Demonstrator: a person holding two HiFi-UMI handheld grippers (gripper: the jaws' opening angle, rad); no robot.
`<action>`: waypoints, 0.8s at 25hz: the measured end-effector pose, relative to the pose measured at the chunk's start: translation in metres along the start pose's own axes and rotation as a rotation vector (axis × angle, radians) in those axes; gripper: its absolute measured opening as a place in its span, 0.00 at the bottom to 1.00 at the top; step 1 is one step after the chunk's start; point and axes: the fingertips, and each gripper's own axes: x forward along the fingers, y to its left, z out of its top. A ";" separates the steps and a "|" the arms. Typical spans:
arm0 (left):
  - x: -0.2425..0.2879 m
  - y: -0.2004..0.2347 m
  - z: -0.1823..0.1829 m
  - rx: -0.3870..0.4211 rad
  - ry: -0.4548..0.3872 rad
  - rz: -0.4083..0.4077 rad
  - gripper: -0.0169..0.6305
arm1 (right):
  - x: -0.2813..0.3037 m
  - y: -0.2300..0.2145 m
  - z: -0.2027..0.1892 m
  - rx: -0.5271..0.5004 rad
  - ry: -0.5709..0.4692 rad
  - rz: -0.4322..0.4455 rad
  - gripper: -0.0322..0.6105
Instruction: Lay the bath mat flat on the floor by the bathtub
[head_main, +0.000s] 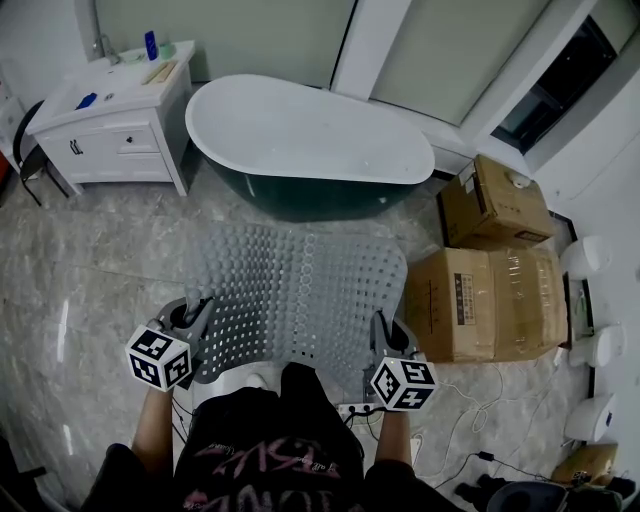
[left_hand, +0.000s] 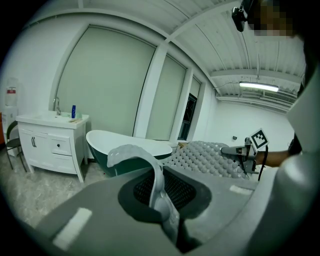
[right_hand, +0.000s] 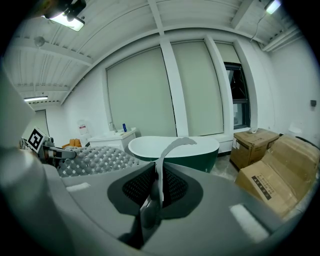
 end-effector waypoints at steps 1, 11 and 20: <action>0.003 0.001 0.001 -0.001 0.001 0.003 0.06 | 0.003 -0.003 0.001 0.000 0.000 0.001 0.13; 0.056 0.011 0.012 -0.015 0.033 0.050 0.06 | 0.061 -0.043 0.017 0.009 0.021 0.040 0.13; 0.114 0.026 0.030 -0.045 0.058 0.115 0.06 | 0.130 -0.081 0.039 0.002 0.052 0.106 0.13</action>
